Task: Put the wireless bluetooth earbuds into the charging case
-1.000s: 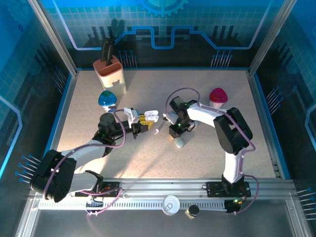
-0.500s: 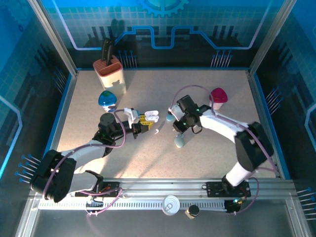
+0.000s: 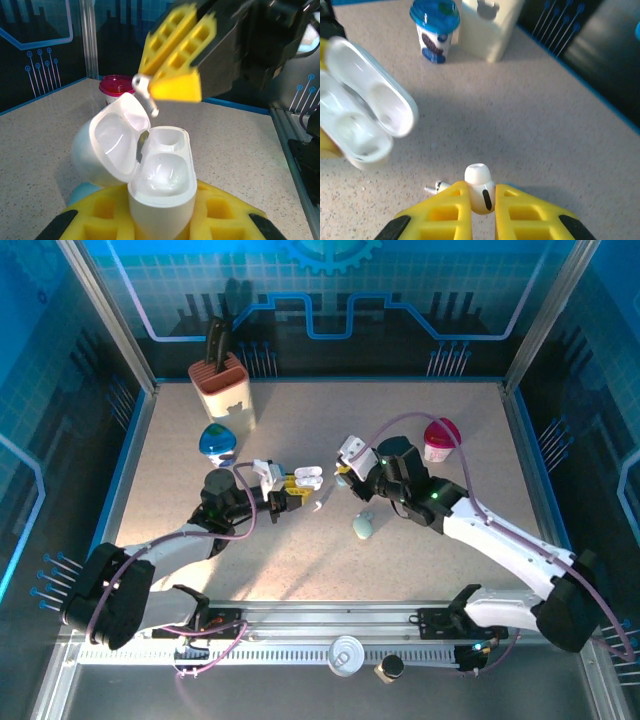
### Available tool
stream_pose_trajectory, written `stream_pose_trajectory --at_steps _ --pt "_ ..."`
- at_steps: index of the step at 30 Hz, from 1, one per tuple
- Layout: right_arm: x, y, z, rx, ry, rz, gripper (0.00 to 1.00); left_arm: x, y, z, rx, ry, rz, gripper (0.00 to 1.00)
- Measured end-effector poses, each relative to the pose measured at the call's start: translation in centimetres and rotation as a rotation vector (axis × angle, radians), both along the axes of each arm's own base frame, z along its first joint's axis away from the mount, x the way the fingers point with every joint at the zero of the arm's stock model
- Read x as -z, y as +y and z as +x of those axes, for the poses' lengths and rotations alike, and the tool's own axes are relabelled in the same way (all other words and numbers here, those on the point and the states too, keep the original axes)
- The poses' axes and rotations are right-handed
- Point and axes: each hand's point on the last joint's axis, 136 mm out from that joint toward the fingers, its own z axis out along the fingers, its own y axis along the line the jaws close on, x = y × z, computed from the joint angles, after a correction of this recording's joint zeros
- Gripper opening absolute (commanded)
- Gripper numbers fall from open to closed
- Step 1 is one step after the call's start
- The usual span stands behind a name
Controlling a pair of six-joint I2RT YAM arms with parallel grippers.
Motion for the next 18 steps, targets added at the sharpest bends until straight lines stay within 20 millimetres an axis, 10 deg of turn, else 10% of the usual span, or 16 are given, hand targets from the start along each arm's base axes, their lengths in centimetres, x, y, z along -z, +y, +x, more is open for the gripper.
stream_pose_trajectory --at_steps 18 --pt "-0.5 3.5 -2.6 -0.174 -0.194 -0.183 0.15 0.4 -0.2 0.0 0.016 0.017 0.023 0.09"
